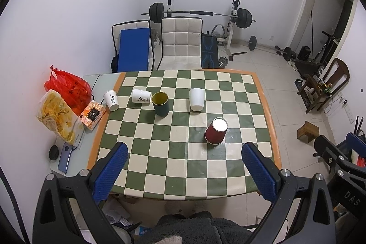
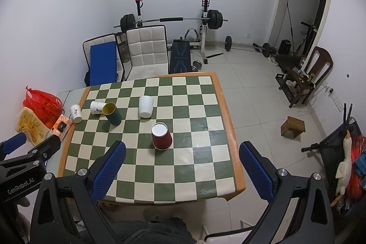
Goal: Flip cup upside down
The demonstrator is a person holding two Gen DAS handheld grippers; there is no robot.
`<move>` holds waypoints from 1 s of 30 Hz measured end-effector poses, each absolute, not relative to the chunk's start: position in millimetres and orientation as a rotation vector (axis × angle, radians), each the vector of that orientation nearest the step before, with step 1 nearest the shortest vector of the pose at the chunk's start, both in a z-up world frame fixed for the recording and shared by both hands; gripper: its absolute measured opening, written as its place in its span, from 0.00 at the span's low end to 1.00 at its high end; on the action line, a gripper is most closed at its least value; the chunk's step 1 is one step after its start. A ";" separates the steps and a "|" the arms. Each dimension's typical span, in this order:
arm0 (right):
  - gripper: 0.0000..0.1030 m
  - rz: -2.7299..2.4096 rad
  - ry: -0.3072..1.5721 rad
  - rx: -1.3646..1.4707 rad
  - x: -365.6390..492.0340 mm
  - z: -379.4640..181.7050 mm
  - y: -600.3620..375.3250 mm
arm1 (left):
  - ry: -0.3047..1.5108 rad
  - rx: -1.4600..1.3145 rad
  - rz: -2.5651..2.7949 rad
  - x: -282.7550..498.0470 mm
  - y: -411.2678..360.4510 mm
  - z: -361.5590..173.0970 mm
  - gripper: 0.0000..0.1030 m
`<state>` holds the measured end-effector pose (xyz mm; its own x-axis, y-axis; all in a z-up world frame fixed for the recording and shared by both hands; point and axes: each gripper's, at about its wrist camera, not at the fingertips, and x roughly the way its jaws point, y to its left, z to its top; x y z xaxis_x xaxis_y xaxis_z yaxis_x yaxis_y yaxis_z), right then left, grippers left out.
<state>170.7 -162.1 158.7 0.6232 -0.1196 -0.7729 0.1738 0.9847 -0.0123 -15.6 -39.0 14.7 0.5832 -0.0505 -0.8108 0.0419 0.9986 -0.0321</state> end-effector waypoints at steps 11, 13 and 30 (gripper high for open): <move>0.98 -0.164 0.883 0.066 168.2 159.0 -162.9 | 0.946 -0.004 -0.052 -15.5 -38.0 14.7 0.99; 0.98 -0.164 0.885 0.069 168.3 158.9 -162.6 | 0.949 -0.003 -0.052 -14.3 -37.5 15.0 0.99; 0.98 -0.151 0.898 0.067 175.1 157.0 -166.4 | 0.954 0.002 -0.053 -9.4 -36.2 13.9 0.99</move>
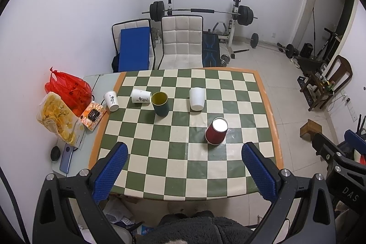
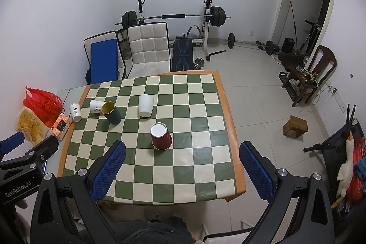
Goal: Flip cup upside down
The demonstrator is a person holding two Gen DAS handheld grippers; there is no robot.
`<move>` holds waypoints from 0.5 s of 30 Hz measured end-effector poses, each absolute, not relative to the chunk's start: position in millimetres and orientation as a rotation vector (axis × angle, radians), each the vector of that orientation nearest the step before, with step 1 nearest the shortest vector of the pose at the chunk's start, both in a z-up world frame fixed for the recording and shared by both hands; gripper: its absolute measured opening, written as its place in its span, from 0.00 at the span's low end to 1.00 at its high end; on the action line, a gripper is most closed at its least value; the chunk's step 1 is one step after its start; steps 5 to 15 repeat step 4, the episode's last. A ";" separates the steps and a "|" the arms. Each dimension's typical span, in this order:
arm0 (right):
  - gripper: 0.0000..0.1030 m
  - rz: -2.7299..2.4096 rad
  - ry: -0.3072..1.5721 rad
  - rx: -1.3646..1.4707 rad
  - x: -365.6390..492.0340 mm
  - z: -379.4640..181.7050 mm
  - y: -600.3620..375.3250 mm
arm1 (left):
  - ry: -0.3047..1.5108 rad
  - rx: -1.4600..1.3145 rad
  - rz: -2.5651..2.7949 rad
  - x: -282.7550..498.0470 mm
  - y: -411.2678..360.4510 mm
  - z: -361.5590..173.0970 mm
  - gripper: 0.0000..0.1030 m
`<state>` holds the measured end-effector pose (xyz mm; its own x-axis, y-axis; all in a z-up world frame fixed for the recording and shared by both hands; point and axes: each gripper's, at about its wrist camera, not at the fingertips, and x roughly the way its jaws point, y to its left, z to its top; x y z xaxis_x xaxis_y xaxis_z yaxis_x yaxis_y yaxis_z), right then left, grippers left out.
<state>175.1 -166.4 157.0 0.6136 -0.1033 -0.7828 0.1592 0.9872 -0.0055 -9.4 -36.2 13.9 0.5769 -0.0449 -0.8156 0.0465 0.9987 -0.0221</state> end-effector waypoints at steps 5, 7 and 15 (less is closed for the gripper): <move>0.98 -0.146 0.901 0.064 178.5 155.8 -166.7 | 0.961 -0.001 -0.057 -7.4 -35.6 10.9 0.99; 0.98 -0.146 0.901 0.064 178.5 155.8 -166.7 | 0.961 -0.001 -0.057 -7.4 -35.6 10.9 0.99; 0.98 -0.146 0.901 0.064 178.5 155.8 -166.7 | 0.961 -0.001 -0.057 -7.4 -35.6 10.9 0.99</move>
